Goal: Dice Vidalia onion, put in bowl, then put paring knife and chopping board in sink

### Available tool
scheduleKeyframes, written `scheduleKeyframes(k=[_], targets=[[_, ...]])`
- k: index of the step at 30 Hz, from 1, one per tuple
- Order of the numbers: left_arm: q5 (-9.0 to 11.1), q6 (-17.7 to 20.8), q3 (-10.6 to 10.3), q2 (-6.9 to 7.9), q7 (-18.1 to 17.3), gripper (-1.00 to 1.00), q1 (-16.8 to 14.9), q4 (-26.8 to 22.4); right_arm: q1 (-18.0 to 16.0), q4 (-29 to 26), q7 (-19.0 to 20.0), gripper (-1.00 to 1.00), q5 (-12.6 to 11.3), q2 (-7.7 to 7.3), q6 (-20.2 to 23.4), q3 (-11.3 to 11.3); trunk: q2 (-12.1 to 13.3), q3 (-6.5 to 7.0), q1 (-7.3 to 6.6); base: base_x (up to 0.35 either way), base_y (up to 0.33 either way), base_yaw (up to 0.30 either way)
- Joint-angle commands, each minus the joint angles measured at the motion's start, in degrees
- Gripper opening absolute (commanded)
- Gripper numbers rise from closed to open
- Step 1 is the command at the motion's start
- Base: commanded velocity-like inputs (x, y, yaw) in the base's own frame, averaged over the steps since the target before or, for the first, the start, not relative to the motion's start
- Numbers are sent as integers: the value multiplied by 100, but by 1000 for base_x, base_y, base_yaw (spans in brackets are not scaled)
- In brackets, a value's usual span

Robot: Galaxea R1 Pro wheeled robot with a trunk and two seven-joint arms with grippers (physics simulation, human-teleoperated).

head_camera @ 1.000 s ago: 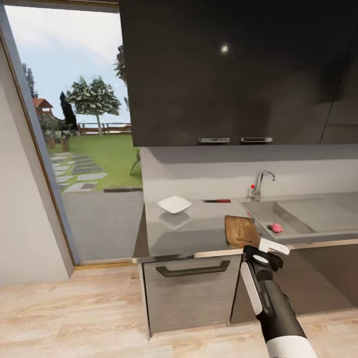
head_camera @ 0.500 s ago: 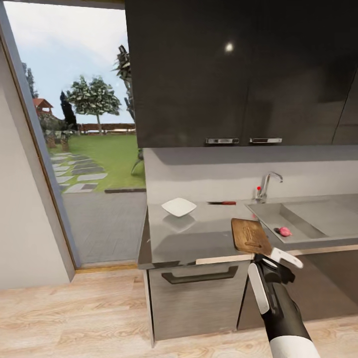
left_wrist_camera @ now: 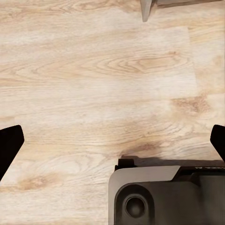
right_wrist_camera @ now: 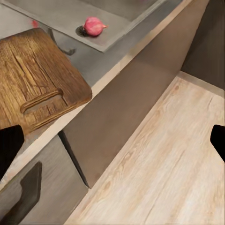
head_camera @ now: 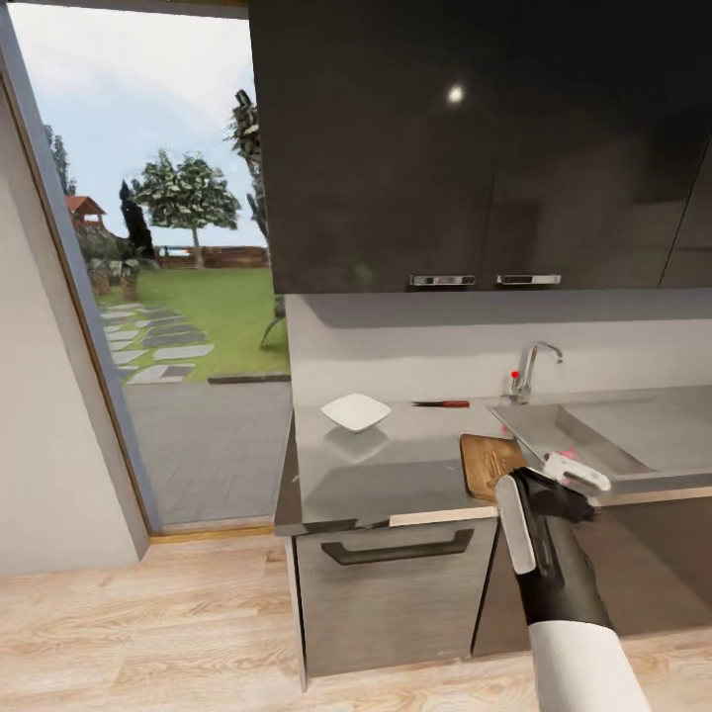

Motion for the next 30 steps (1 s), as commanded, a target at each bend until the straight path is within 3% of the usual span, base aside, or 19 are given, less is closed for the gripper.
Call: scheduleKeyframes(k=[1, 7, 9, 10, 15, 20, 30], targets=[[2, -16, 4, 0, -3, 100, 0, 4, -141, -9, -73, 100, -98, 18, 91, -2, -4, -2, 2, 0, 0, 0], [2, -16, 4, -3, -3, 100, 0, 7, -819, 167, -511, 100, -470, 125, 404, -2, -4, -2, 2, 0, 0, 0], [2, -16, 4, -1, -1, 100, 0, 7, -1121, 474, -663, 100, -815, 173, 494, -2, -4, -2, 2, 0, 0, 0], [2, -16, 4, 1, -4, 100, 0, 8, -1397, 865, -935, 100, -1298, 194, 504, -12, -4, -2, 2, 0, 0, 0], [2, -16, 4, 1, -6, 100, 0, 6, -1517, 1068, -1489, 100, -1707, 203, 283, -46, -4, -2, 2, 0, 0, 0], [2, -16, 4, 1, -5, 100, 0, 4, -1546, 1128, -1883, 100, -1831, 212, -115, -78, -4, -2, 2, 38, 0, 0], [-6, -16, 4, 1, 0, 100, 0, 7, -1549, 1168, -2155, 100, -1841, 283, -170, -84, -4, -2, 2, 236, 1, 0]])
